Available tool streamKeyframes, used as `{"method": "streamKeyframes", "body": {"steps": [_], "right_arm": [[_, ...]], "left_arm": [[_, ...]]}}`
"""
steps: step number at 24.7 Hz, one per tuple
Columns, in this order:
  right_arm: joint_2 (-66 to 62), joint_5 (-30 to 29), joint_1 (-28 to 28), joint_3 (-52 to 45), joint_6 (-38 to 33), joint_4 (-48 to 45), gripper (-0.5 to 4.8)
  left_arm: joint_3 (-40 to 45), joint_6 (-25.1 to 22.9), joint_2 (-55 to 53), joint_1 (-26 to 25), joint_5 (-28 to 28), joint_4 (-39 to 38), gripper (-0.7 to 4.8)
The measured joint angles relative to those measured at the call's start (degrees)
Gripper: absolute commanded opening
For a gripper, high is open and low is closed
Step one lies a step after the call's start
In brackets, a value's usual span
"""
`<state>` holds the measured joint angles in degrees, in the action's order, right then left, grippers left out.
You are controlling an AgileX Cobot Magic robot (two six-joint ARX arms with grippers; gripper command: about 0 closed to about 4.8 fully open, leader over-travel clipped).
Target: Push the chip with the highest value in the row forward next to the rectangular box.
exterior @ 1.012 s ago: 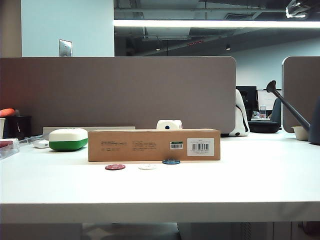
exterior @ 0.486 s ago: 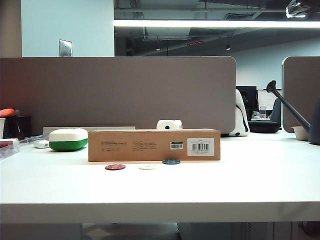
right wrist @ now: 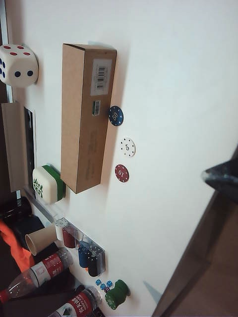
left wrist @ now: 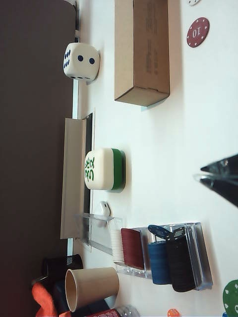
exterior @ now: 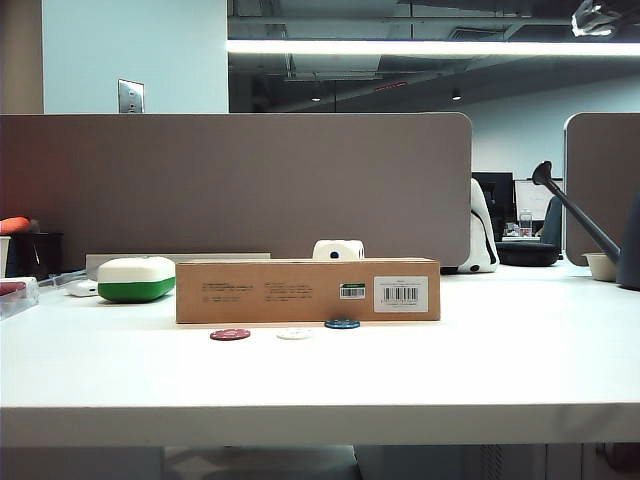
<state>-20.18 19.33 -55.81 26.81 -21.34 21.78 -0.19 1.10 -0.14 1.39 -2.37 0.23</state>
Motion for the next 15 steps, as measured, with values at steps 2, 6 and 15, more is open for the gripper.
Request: {"method": "streamKeyframes", "body": {"steps": [2,6,15], "right_arm": [[1.81,-0.50,1.84,-0.15,0.17,0.24,-0.05],[8.98,-0.28,9.53,-2.12,1.55,-0.52,-0.05],[20.02,-5.70,41.11,-9.09,-0.68,-0.39,-0.05]], "left_arm": [[0.00,-0.02,0.00,0.00,0.00,-0.02,-0.05],[0.00,0.00,0.00,0.00,0.00,-0.02,-0.05],[0.02,-0.02,0.00,-0.02,0.02,-0.11,-0.05]]}}
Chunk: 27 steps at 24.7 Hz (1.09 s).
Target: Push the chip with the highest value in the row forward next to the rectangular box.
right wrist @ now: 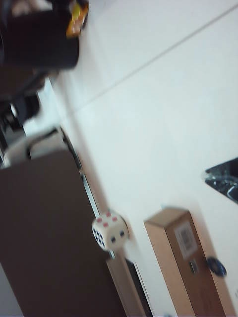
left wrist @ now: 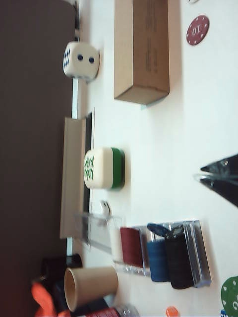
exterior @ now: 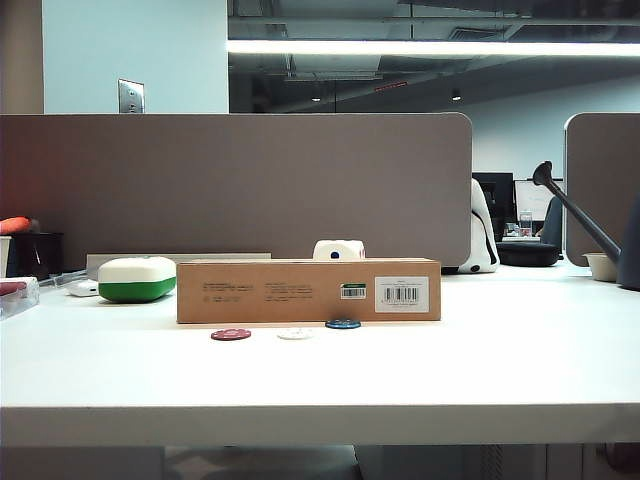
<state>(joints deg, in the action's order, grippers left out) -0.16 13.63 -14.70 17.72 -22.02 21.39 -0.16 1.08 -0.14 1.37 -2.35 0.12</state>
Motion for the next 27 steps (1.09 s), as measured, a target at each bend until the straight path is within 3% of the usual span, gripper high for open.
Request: {"method": "streamKeyframes", "body": {"steps": [6,10,15,21,27], "right_arm": [[0.17,-14.91,17.53,-8.85,5.22,-1.84,-0.05],[0.15,-19.91,19.15,-12.85,10.29,-5.55,-0.05],[0.17,-19.80,19.12,-17.25,14.49,-15.65,-0.05],[0.20,-19.71,18.97,-17.25,17.22,-19.65,-0.05],[0.20,-12.02,15.06,-17.35,18.05,-22.25,-0.05]], "left_arm": [[-0.02,0.00,0.00,0.04,-0.22,0.00,-0.05],[-0.02,0.00,0.00,0.04,-0.22,-0.07,-0.05],[-0.02,0.00,0.00,0.04,-0.22,-0.09,-0.05],[-0.02,0.00,0.00,0.02,-0.22,-0.09,-0.05],[-0.02,0.00,0.00,0.04,-0.22,-0.11,-0.05]]}}
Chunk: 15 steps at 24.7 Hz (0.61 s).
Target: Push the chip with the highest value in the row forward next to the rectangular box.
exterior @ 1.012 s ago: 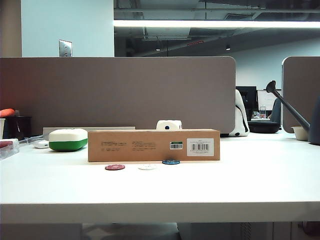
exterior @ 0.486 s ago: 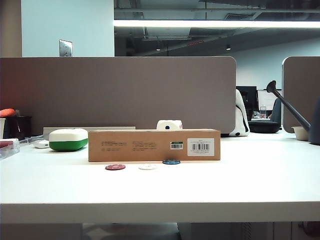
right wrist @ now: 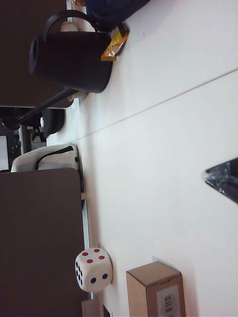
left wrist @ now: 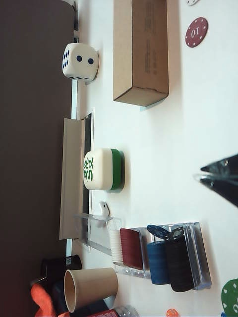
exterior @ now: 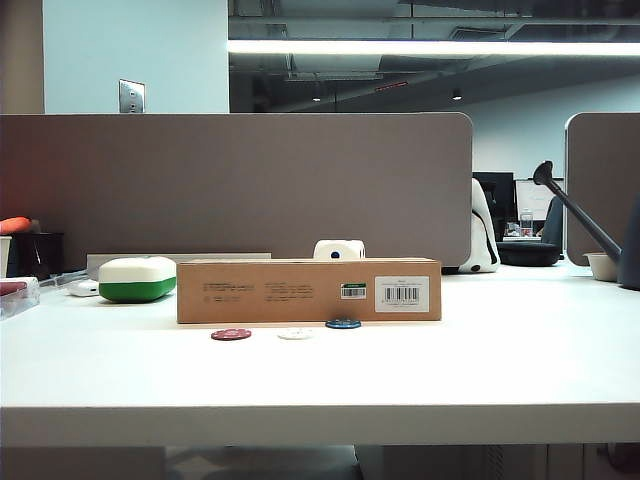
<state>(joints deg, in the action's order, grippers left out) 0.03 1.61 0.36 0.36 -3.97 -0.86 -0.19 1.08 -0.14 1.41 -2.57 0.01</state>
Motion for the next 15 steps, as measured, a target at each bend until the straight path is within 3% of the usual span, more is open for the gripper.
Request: {"method": "streamKeyframes", "body": {"steps": [15], "right_arm": [[0.02,-0.17,-3.21,0.00,0.02,0.11,-0.05]], "left_arm": [[0.00,0.00,0.00,0.00,0.00,0.00,-0.05]]}}
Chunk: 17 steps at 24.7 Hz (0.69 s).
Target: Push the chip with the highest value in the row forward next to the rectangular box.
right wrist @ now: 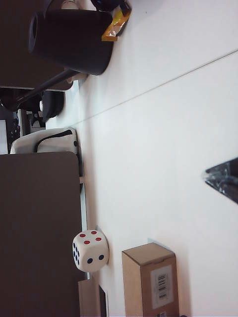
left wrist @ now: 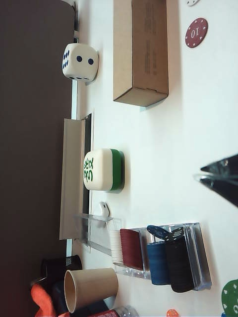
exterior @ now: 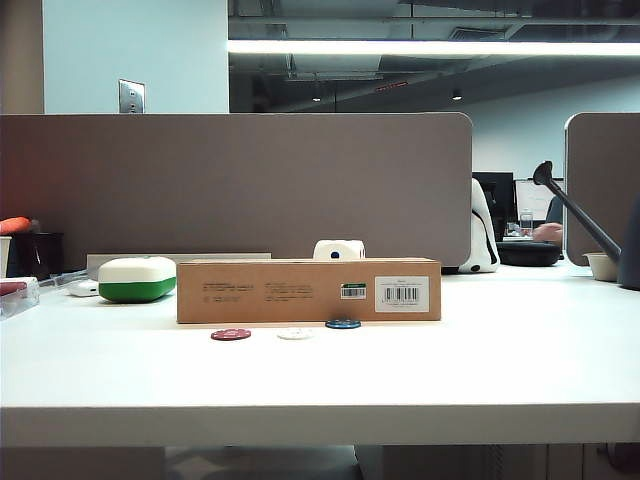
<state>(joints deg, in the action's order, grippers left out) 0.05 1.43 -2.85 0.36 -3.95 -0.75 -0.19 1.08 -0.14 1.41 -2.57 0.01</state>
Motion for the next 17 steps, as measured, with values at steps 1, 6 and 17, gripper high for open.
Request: {"method": "streamKeyframes", "body": {"steps": [1,6,17], "right_arm": [[-0.02,0.00,0.02,0.00,0.00,0.44,-0.05],[-0.02,0.02,0.02,0.00,0.00,1.25,-0.05],[-0.02,0.00,0.04,0.00,0.83,1.22,-0.05]], "left_arm": [[0.00,0.00,0.00,0.00,0.00,0.02,-0.05],[0.00,0.00,0.00,0.00,0.00,0.00,-0.05],[0.00,0.00,0.00,-0.02,0.00,0.00,-0.05]]}}
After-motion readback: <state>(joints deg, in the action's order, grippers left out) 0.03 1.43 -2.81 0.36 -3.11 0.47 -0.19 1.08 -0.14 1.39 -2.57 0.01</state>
